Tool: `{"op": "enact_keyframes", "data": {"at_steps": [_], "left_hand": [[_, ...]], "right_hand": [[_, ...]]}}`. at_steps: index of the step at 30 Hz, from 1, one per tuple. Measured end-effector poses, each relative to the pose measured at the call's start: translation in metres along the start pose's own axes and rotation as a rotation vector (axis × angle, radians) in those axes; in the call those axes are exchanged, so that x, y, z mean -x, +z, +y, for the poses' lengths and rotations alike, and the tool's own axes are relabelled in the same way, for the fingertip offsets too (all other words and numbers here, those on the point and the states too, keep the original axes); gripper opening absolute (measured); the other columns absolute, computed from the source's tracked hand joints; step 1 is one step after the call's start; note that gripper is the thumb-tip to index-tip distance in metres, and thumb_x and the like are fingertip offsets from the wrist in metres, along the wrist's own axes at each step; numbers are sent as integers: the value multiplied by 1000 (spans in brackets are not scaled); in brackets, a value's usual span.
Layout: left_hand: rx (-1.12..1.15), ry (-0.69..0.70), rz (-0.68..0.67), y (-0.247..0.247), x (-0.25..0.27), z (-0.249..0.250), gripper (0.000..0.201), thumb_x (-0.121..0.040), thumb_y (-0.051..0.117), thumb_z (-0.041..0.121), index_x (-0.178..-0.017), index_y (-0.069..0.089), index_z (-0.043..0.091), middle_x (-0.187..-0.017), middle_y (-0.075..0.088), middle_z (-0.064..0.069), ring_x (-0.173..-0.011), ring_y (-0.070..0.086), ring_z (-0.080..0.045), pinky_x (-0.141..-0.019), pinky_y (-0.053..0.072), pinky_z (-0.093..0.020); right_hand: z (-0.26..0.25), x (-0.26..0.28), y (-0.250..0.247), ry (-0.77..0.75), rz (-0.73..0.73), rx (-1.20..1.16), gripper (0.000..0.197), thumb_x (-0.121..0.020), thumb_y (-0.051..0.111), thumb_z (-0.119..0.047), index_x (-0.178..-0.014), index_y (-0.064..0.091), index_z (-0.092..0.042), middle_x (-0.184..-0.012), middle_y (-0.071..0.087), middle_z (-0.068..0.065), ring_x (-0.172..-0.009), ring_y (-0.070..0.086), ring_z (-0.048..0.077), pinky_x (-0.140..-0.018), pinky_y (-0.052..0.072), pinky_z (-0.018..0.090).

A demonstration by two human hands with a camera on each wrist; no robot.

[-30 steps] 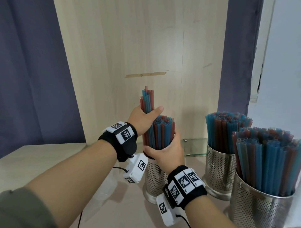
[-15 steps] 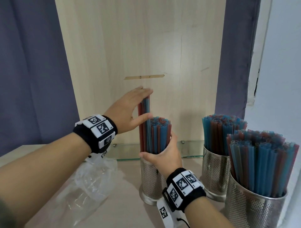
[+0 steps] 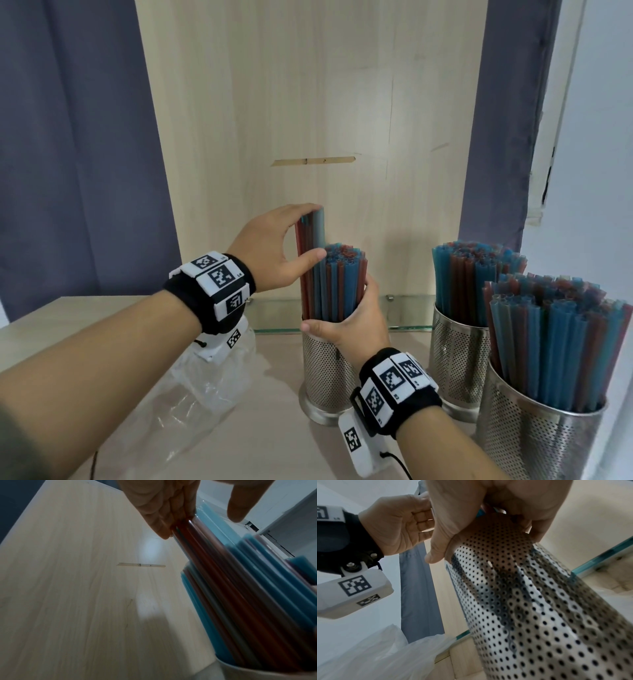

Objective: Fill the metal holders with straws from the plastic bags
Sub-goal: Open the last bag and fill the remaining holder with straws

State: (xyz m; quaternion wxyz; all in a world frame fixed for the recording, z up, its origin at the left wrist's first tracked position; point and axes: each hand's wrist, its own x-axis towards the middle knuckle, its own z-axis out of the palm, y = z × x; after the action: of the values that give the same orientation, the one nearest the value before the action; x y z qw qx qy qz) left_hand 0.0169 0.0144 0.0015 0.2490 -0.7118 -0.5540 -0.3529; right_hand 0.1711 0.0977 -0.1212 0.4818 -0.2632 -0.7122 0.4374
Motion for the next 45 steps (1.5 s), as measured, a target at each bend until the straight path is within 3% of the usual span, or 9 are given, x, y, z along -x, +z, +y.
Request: {"op": "enact_keyframes", "data": {"at_steps": [7, 13, 20, 26, 31, 33, 36, 39, 45], "left_hand": [[-8, 6, -57, 10, 18, 11, 70, -81, 56, 54, -138, 51, 14, -134, 59, 1, -123, 54, -13, -104, 43, -29], [128, -32, -123, 16, 42, 9, 71, -78, 57, 50, -138, 52, 13, -135, 58, 1, -123, 50, -4, -106, 41, -28], [74, -7, -151, -8, 17, 16, 98, -77, 67, 29, -155, 10, 17, -159, 25, 1, -143, 25, -6, -116, 22, -24], [-16, 34, -258, -7, 23, 8, 90, -73, 58, 29, -154, 21, 20, -154, 37, 1, -139, 37, -13, -112, 31, -26], [88, 43, -295, 9, 48, 5, 85, -72, 51, 38, -151, 32, 14, -153, 38, 1, -137, 32, 0, -110, 19, -6], [108, 28, -283, 9, 47, 5, 83, -71, 51, 36, -150, 34, 15, -153, 38, 3, -138, 31, 1, -110, 18, -5], [98, 1, -273, 8, 45, 7, 82, -71, 54, 30, -149, 37, 18, -152, 40, 3, -139, 35, -4, -110, 21, -6], [92, -32, -288, 9, 49, 12, 83, -70, 54, 33, -150, 35, 19, -155, 37, 2, -142, 32, -7, -115, 25, -19], [105, -74, -353, 2, 58, 18, 91, -74, 59, 27, -154, 15, 29, -159, 19, 11, -148, 14, -5, -119, 14, -23]], "right_hand": [[5, -3, 3, 17, 5, -63, 124, -33, 100, -43, -135, 30, -47, -122, 58, -16, -115, 60, 6, -94, 56, 40], [1, -1, 0, 0, 6, -12, 125, -39, 101, -32, -140, 28, -37, -120, 57, -17, -113, 58, 1, -97, 54, 34], [3, -2, 1, 16, 4, -27, 124, -36, 101, -38, -138, 29, -39, -120, 56, -17, -114, 58, 6, -97, 55, 41], [5, -2, 0, 6, 1, -21, 123, -37, 100, -39, -138, 29, -37, -122, 57, -15, -114, 58, 5, -98, 54, 40], [7, -3, 1, -11, 9, -12, 124, -39, 100, -36, -140, 29, -36, -121, 56, -15, -112, 59, 3, -97, 55, 37], [7, -3, 1, -15, 14, -17, 124, -38, 100, -38, -140, 30, -36, -121, 56, -16, -112, 59, 3, -96, 55, 38], [7, -3, 0, -22, 19, -7, 124, -39, 100, -37, -141, 30, -33, -122, 55, -15, -113, 59, 4, -95, 55, 37], [4, -2, 0, -14, 12, 5, 122, -41, 101, -35, -141, 30, -33, -121, 56, -14, -112, 58, 5, -95, 55, 34], [1, -1, -1, 0, 6, 16, 121, -43, 101, -33, -142, 30, -29, -119, 58, -13, -111, 59, 5, -94, 54, 32]]}}
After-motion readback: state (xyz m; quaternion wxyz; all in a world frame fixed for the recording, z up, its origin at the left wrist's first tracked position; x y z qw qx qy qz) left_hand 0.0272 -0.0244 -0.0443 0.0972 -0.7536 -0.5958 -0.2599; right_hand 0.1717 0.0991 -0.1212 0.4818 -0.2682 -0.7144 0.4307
